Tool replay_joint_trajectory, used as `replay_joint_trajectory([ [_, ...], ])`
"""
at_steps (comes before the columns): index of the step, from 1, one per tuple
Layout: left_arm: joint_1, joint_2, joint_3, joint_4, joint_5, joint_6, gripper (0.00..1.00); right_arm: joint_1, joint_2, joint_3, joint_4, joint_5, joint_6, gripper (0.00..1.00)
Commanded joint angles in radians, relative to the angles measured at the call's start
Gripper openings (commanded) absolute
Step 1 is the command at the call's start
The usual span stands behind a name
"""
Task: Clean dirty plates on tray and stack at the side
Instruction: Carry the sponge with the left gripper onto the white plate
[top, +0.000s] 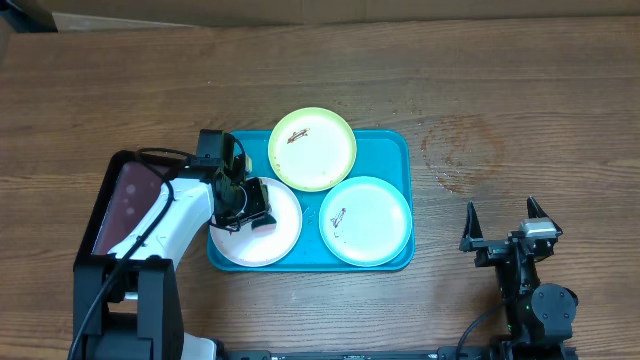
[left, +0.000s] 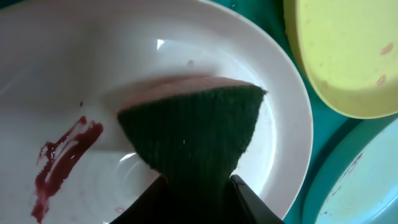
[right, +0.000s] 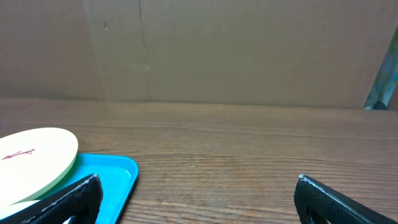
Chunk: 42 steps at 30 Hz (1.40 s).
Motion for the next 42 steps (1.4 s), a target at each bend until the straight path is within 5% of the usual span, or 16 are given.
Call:
replay_joint_trajectory([
  [1,0.005,0.006,-0.006,0.003,0.074,0.062,0.3,-0.005,-0.008,-0.01,0.006,0.005,-0.003,1.0],
  [9,0.006,0.005,0.004,-0.024,0.136,0.08,0.37,-0.005,-0.008,-0.01,0.006,0.006,-0.003,1.0],
  [13,0.009,0.005,0.045,-0.09,0.109,0.142,0.56,-0.005,-0.008,-0.01,0.006,0.006,-0.003,1.0],
  [16,0.014,0.005,0.1,-0.157,0.044,0.142,0.58,-0.005,-0.008,-0.01,0.006,0.006,-0.003,1.0],
  [28,0.072,-0.015,0.531,-0.583,0.005,0.141,0.55,-0.005,-0.008,-0.01,0.006,0.006,-0.003,1.0],
  [34,0.182,-0.168,0.626,-0.611,0.005,0.093,0.59,-0.005,-0.008,-0.01,0.006,0.006,-0.003,1.0],
  [36,0.236,-0.229,0.626,-0.611,0.005,0.08,0.66,-0.005,-0.008,-0.01,0.006,0.006,-0.003,1.0],
  [37,0.262,-0.256,0.626,-0.618,0.001,0.081,1.0,-0.005,-0.008,-0.01,0.006,0.016,-0.004,1.0],
  [40,0.328,-0.312,0.626,-0.673,-0.034,0.082,1.0,-0.005,-0.008,-0.01,0.048,0.046,0.003,1.0],
  [42,0.351,-0.323,0.626,-0.718,-0.072,0.082,1.0,0.0,-0.008,-0.01,0.1,-0.122,0.106,1.0],
])
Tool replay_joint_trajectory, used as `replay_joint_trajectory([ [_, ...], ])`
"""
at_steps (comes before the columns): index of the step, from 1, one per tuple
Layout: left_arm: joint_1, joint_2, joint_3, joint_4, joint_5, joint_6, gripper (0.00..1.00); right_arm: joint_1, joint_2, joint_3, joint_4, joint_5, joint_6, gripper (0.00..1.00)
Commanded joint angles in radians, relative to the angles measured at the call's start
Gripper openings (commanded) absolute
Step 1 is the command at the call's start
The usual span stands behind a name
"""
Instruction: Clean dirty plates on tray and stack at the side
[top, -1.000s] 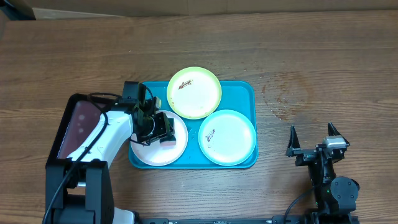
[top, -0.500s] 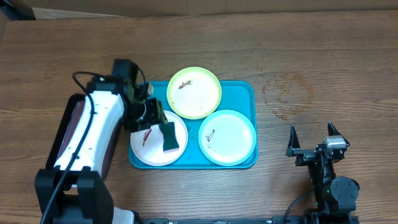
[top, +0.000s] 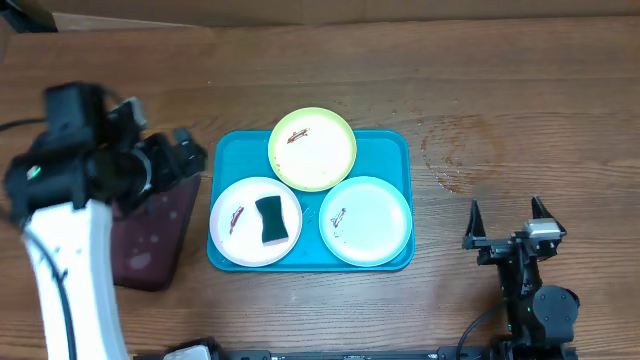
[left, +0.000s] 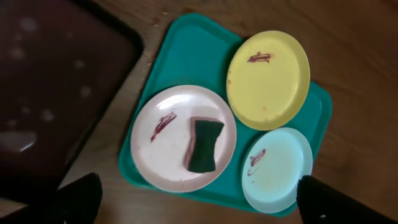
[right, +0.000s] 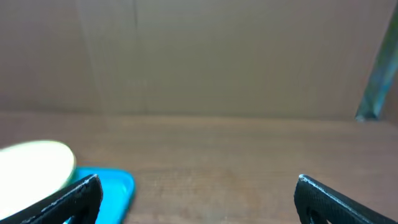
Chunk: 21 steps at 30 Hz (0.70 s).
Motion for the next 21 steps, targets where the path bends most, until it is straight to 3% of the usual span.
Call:
replay_joint_trajectory([
  [1,0.027,-0.016,0.013,-0.051,-0.074,-0.013,1.0,0.002,-0.008,-0.01,0.039,-0.271,0.192,1.0],
  [3,0.024,-0.013,0.003,-0.076,-0.1,-0.013,1.0,0.003,-0.008,-0.01,0.024,-0.591,0.399,1.0],
  [5,0.024,-0.008,-0.019,-0.077,-0.098,-0.013,1.0,0.003,-0.008,-0.01,0.111,-0.752,0.546,1.0],
  [9,0.024,-0.005,-0.071,-0.091,-0.098,-0.014,1.0,0.003,-0.008,-0.01,0.394,-0.791,0.795,1.0],
  [11,0.024,-0.005,-0.099,-0.088,-0.098,-0.016,1.0,0.003,-0.008,-0.006,0.594,-0.825,0.855,1.0],
  [13,0.024,-0.005,-0.121,-0.088,-0.098,-0.029,1.0,0.003,-0.008,0.029,0.674,-0.835,0.861,1.0],
  [16,0.024,-0.005,-0.134,-0.092,-0.098,-0.053,1.0,-0.006,0.002,0.147,0.488,-0.846,0.803,1.0],
  [21,0.024,-0.005,-0.135,-0.091,-0.098,-0.055,1.0,-0.02,0.133,0.455,-0.129,-0.857,0.462,1.0],
])
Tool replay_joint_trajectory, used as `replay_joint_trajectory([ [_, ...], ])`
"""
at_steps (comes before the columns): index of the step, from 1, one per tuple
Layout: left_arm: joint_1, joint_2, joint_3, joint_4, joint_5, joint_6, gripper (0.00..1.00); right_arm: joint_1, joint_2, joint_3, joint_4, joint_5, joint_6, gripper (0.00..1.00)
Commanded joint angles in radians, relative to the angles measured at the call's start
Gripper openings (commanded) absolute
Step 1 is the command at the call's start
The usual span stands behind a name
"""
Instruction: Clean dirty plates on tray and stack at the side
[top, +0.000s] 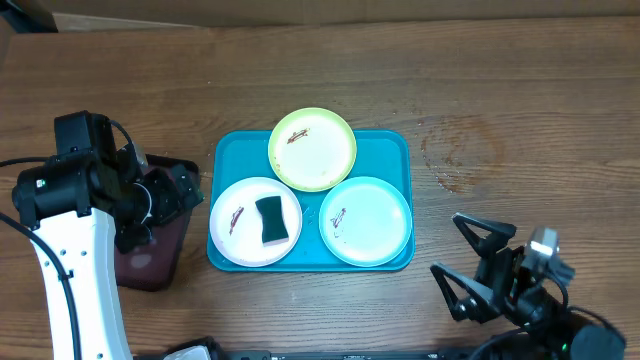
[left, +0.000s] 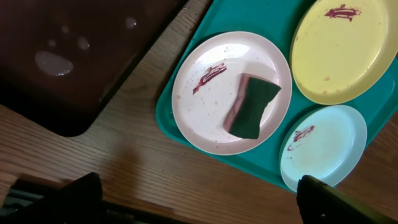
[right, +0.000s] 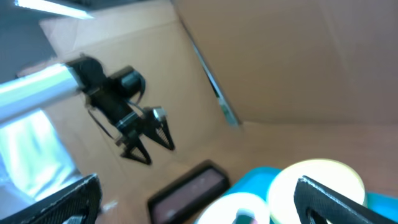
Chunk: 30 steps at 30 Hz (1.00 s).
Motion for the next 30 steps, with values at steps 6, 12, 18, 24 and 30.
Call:
replay_joint_trajectory([
  [6,0.003,0.005,-0.002,-0.001,-0.011,-0.02,1.0,-0.007,0.388,0.475,-0.505,-0.021,-0.393,1.0],
  [12,0.003,0.005,-0.002,-0.003,-0.011,-0.019,1.0,-0.006,0.653,0.611,-0.574,-0.294,-0.326,1.0],
  [18,0.003,0.005,-0.002,-0.014,0.034,-0.019,1.0,0.011,0.803,0.611,-0.417,-0.354,-0.2,0.89],
  [24,0.003,0.005,-0.002,-0.005,0.119,-0.019,1.0,0.139,0.964,0.655,-0.592,0.082,-0.2,0.88],
  [30,0.003,0.005,-0.002,-0.003,0.118,-0.019,1.0,0.405,1.257,0.837,-0.893,0.443,-0.241,0.9],
])
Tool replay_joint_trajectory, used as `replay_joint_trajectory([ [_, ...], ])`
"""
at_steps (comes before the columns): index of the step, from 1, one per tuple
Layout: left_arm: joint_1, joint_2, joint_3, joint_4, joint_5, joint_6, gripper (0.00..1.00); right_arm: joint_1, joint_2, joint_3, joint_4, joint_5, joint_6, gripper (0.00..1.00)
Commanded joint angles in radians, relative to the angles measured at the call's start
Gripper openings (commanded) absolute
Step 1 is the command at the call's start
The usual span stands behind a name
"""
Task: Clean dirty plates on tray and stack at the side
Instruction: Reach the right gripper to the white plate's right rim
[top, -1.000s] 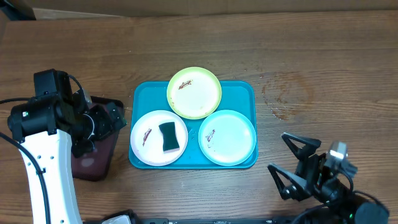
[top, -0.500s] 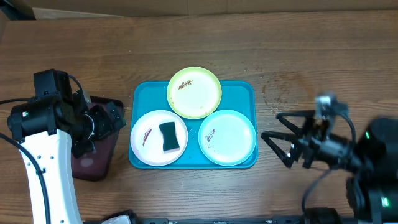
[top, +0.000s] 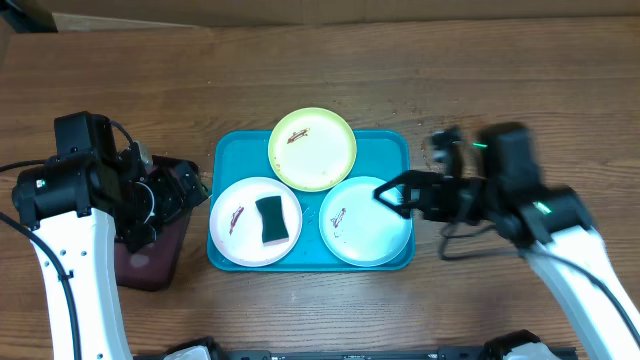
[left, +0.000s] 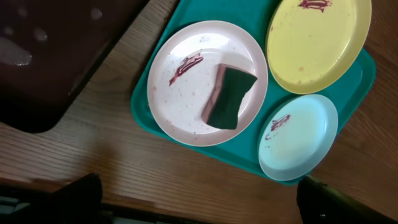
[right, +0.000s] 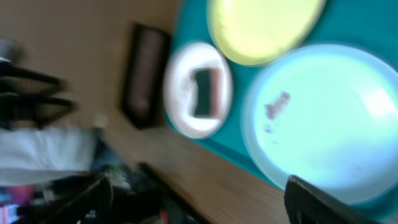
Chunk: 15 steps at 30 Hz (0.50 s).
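Observation:
A teal tray (top: 395, 150) carries three smeared plates. The white plate (top: 232, 243) has a red smear and a green sponge (top: 269, 219) lying on it. The yellow plate (top: 312, 150) is at the back and the light blue plate (top: 365, 225) at the right. My left gripper (top: 185, 195) hangs open and empty left of the tray, looking down on the white plate (left: 186, 93) and sponge (left: 229, 98). My right gripper (top: 392, 197) is open and empty over the right part of the light blue plate (right: 317, 118); that view is blurred.
A dark maroon tray (top: 140, 265) lies on the wooden table left of the teal tray, under my left arm. Cardboard runs along the table's far edge.
My right arm has moved from the table's front right corner to above the tray's right side, its open gripper now over the light blue plate. The left arm has barely shifted.
First my left gripper was shut on the sponge, pressed onto the white plate, with the right arm parked at the front right. Then the sponge lay loose on that plate and the left gripper was open over the maroon tray. The right arm then rose and now hangs over the light blue plate.

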Motion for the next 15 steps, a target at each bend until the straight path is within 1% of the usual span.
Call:
replay_joint_trajectory([
  [1,0.003,0.005,-0.002,0.005,0.025,-0.01,1.0,0.144,0.159,0.124,-0.05,0.275,-0.008,0.9],
  [4,0.003,0.005,-0.002,0.006,0.025,-0.01,1.0,0.233,0.283,0.185,-0.002,0.301,0.061,0.88],
  [6,0.003,0.005,-0.002,0.005,0.024,-0.01,1.0,0.276,0.331,0.196,0.083,0.293,0.092,0.87],
  [7,0.003,0.005,-0.002,0.003,0.022,-0.009,1.0,0.296,0.346,0.196,0.135,0.283,0.091,0.85],
  [9,0.003,0.005,-0.002,0.001,0.016,-0.006,1.0,0.336,0.368,0.196,0.23,0.298,0.091,0.76],
  [11,0.003,0.005,-0.002,-0.003,0.015,-0.005,1.0,0.377,0.392,0.196,0.32,0.364,0.116,0.66],
  [13,0.003,0.005,-0.003,-0.011,0.015,-0.005,1.0,0.41,0.419,0.196,0.365,0.443,0.151,0.57],
  [15,0.003,0.005,-0.003,-0.013,0.015,-0.005,1.0,0.439,0.454,0.196,0.369,0.527,0.189,0.54],
])
